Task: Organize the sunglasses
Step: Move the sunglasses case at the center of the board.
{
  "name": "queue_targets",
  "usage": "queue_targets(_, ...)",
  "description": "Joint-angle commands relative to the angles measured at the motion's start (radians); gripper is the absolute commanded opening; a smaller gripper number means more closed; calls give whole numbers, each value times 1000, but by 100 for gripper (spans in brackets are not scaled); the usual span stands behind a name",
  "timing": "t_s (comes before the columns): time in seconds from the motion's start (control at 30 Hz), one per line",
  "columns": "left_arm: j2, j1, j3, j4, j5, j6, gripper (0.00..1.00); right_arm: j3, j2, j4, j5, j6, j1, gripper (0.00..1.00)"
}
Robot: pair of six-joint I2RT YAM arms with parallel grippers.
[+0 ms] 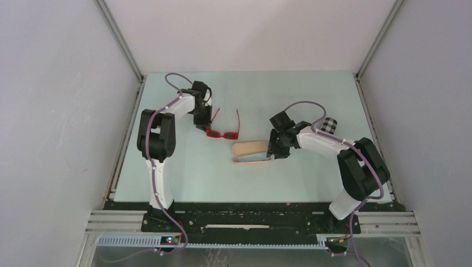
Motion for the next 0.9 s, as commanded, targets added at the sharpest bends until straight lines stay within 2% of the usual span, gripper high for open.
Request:
queue_targets(0.0,-108,-5,-97,51,-69,-71,29,30,24,0,-50,-24,-2,44)
queue_targets(0.1,-129,-5,-117,54,-74,-80,29,30,36,9,-81,-15,-4,39)
queue_targets(0.47,-160,-8,-143,50,-77,-87,29,-45,16,89,-162,56,-49,1)
queue_targets(0.87,-183,-13,-150,45,-58,-81,30,-83,-61,37,-67,-8,-166,0)
